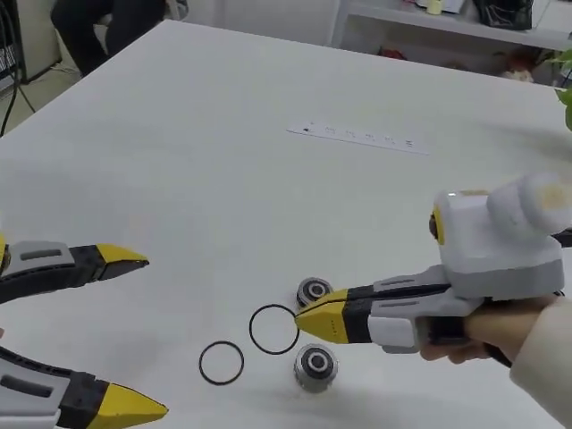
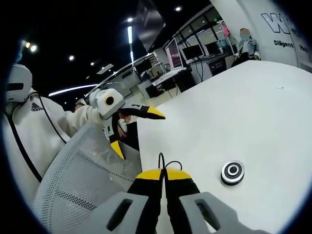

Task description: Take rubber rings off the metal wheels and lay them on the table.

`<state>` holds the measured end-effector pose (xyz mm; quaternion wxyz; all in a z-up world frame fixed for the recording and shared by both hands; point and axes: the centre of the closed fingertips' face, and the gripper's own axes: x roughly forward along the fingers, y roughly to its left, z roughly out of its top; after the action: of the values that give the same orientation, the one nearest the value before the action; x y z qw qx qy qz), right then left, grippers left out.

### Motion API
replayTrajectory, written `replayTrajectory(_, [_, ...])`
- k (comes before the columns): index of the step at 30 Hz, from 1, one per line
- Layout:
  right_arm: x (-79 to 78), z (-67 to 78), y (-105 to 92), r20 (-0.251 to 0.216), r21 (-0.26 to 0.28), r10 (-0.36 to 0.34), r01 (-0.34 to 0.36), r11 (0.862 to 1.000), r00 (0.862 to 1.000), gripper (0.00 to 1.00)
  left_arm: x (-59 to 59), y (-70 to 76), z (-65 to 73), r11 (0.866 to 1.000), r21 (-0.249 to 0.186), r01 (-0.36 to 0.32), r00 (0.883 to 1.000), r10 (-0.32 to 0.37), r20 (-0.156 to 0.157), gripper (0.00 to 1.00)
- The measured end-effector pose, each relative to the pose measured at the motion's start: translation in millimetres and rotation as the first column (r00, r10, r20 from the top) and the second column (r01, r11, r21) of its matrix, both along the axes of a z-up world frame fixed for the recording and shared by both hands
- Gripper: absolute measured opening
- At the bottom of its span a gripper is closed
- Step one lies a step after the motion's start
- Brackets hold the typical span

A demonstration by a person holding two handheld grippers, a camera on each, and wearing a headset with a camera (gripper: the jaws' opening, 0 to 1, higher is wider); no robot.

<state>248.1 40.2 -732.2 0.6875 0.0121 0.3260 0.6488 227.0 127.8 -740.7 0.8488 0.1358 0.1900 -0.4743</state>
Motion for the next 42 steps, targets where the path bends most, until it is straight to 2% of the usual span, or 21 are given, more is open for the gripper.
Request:
replayTrajectory(5, [-6.1, -9.3, 7.8, 0.005, -0.020, 0.043, -0.043, 0.999, 0.999, 0.00, 1.1, 0.9, 1.0, 1.000, -0.005, -0.004, 1.000, 0.004, 0.003, 0.85])
replayTrajectory(7, [-7.0, -16.3, 9.0, 0.019, -0.046, 0.059, -0.058, 0.997, 0.998, 0.00, 1.1, 1.4, 0.8, 1.000, -0.007, -0.007, 1.000, 0.007, 0.004, 0.85])
replayTrajectory(10, [-9.2, -22.7, 11.1, 0.007, -0.058, 0.072, -0.072, 0.996, 0.997, 0.00, 1.2, 2.9, -1.3, 1.000, -0.010, -0.013, 1.000, 0.013, -0.002, 0.85])
replayTrajectory(25, [-3.5, -45.3, 15.9, -0.004, -0.120, 0.080, -0.080, 0.990, 0.997, 0.00, -0.9, 1.2, -6.2, 1.000, -0.022, -0.014, 1.000, 0.013, -0.016, 0.85])
replayTrajectory(42, [1.8, -59.6, 21.2, 0.011, -0.167, 0.081, -0.078, 0.983, 0.997, 0.00, -1.8, 2.3, -8.4, 0.999, -0.030, -0.029, 0.999, 0.028, -0.023, 0.85])
